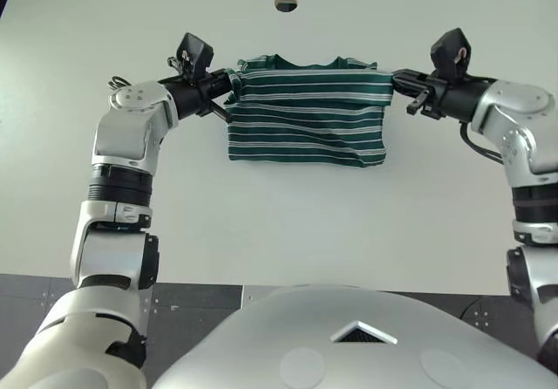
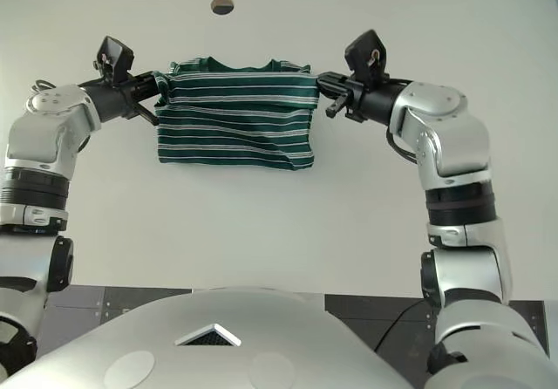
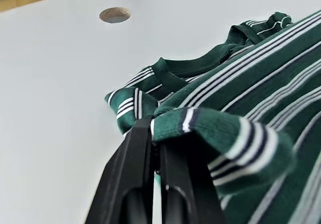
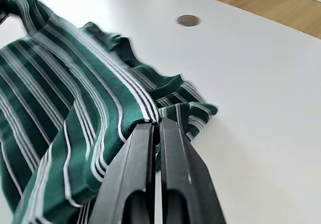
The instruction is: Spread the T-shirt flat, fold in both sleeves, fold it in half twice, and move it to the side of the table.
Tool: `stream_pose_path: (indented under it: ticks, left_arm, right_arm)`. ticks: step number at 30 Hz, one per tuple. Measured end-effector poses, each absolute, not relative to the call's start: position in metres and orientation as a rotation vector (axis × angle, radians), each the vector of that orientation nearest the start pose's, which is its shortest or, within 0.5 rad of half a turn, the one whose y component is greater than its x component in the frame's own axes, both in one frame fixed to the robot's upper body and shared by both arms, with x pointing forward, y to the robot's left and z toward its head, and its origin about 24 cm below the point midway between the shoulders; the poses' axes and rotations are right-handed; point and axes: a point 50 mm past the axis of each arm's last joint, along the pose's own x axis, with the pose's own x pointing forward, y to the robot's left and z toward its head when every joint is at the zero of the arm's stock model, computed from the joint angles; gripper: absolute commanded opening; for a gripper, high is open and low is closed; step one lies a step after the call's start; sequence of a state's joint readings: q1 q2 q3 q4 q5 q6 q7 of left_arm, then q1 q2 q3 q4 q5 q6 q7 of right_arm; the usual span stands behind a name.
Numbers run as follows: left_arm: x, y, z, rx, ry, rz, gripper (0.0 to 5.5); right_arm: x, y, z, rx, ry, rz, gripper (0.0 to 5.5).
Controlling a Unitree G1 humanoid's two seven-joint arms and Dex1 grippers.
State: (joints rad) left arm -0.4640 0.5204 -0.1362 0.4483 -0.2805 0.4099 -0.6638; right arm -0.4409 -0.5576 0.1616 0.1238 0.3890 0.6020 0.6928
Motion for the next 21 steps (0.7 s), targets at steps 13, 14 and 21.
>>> stream_pose_path:
  ticks: [13, 14, 21]
  left_arm:
    - [0.352, 0.202, 0.056, -0.047, 0.408, -0.386, 1.2]
    - [0.353, 0.205, 0.055, -0.06, 0.411, -0.361, 1.2]
    - [0.35, 0.199, 0.076, -0.004, 0.194, -0.437, 1.2]
  right_arm:
    - [0.354, -0.204, 0.068, -0.044, 0.382, 0.385, 1.47]
    - [0.356, -0.206, 0.071, -0.048, 0.359, 0.37, 1.47]
    - [0.341, -0.169, 0.102, -0.359, 0.047, 0.638, 0.93]
